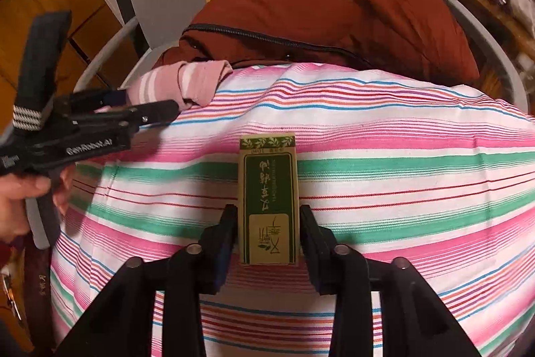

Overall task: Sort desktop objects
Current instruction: 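Grasp the pink striped sock with the left tool, then carry the pink sock into the tray with the left tool while the right tool carries the green box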

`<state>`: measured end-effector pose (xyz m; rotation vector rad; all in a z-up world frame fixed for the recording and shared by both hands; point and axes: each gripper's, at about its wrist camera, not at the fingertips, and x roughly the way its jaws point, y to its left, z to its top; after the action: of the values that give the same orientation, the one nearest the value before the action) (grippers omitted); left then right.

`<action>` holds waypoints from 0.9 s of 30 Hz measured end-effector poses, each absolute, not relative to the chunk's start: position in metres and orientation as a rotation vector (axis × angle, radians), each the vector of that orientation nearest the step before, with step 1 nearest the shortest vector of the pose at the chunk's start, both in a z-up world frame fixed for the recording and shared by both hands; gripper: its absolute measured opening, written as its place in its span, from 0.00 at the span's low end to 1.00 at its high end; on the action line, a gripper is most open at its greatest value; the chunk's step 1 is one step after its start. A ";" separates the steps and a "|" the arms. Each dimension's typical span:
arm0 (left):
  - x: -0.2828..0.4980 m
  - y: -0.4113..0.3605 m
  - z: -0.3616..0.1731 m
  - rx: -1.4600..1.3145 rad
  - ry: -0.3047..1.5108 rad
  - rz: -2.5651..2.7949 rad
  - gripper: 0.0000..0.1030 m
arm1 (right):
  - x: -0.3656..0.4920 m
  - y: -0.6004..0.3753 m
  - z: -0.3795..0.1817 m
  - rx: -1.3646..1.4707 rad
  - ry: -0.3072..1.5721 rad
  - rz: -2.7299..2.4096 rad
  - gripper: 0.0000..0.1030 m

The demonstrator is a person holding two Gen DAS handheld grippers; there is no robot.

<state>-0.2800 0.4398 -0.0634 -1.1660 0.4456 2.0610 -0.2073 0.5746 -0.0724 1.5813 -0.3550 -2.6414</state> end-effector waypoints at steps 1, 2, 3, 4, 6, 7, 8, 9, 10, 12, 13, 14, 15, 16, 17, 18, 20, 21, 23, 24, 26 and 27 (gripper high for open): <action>-0.280 0.437 -0.062 -1.173 0.437 2.067 0.40 | -0.207 0.576 -0.072 1.582 -0.352 -2.649 0.45; -0.279 0.434 -0.062 -1.181 0.431 2.069 0.36 | -0.206 0.577 -0.072 1.584 -0.350 -2.648 0.45; -0.278 0.432 -0.061 -1.188 0.427 2.075 0.34 | -0.207 0.578 -0.071 1.588 -0.346 -2.651 0.37; -0.275 0.429 -0.061 -1.194 0.426 2.082 0.32 | -0.207 0.578 -0.071 1.598 -0.343 -2.652 0.30; -0.268 0.422 -0.059 -1.202 0.422 2.094 0.32 | -0.205 0.579 -0.071 1.596 -0.356 -2.649 0.30; -0.262 0.419 -0.058 -1.208 0.419 2.099 0.31 | -0.205 0.579 -0.071 1.597 -0.357 -2.648 0.30; -0.257 0.414 -0.057 -1.213 0.410 2.102 0.31 | -0.205 0.578 -0.070 1.600 -0.348 -2.648 0.30; -0.250 0.408 -0.055 -1.217 0.399 2.107 0.31 | -0.205 0.577 -0.070 1.599 -0.338 -2.650 0.30; -0.245 0.405 -0.053 -1.221 0.395 2.110 0.31 | -0.204 0.575 -0.068 1.595 -0.328 -2.652 0.30; -0.232 0.390 -0.046 -1.223 0.351 2.116 0.31 | -0.203 0.572 -0.064 1.582 -0.309 -2.656 0.30; -0.225 0.380 -0.042 -1.223 0.313 2.112 0.31 | -0.202 0.571 -0.061 1.572 -0.298 -2.662 0.30; -0.216 0.370 -0.038 -1.222 0.272 2.110 0.31 | -0.201 0.569 -0.057 1.560 -0.287 -2.666 0.30; -0.207 0.359 -0.035 -1.225 0.238 2.111 0.31 | -0.201 0.567 -0.055 1.553 -0.278 -2.667 0.30; -0.198 0.349 -0.032 -1.235 0.206 2.109 0.31 | -0.200 0.564 -0.052 1.545 -0.263 -2.669 0.30; -0.189 0.339 -0.030 -1.238 0.172 2.109 0.31 | -0.198 0.561 -0.050 1.538 -0.245 -2.671 0.30; -0.179 0.327 -0.028 -1.246 0.133 2.108 0.31 | -0.197 0.557 -0.049 1.535 -0.231 -2.670 0.30; -0.163 0.311 -0.024 -1.260 0.072 2.102 0.31 | -0.195 0.549 -0.047 1.533 -0.201 -2.660 0.30; -0.157 0.303 -0.024 -1.266 0.034 2.101 0.31 | -0.193 0.545 -0.046 1.534 -0.183 -2.655 0.30; -0.140 0.281 -0.022 -1.276 -0.043 2.097 0.31 | -0.190 0.537 -0.043 1.540 -0.150 -2.649 0.30; -0.133 0.274 -0.022 -1.273 -0.054 2.103 0.31 | -0.188 0.532 -0.041 1.538 -0.140 -2.646 0.30; -0.114 0.260 -0.021 -1.258 -0.052 2.120 0.31 | -0.184 0.524 -0.033 1.534 -0.097 -2.649 0.30; -0.106 0.253 -0.019 -1.253 -0.057 2.123 0.31 | -0.182 0.519 -0.029 1.532 -0.081 -2.646 0.30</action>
<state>-0.1057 0.2529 -0.0194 -1.2529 -0.0574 2.1229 -0.1816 0.5193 -0.0288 1.5316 -0.0815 -2.6461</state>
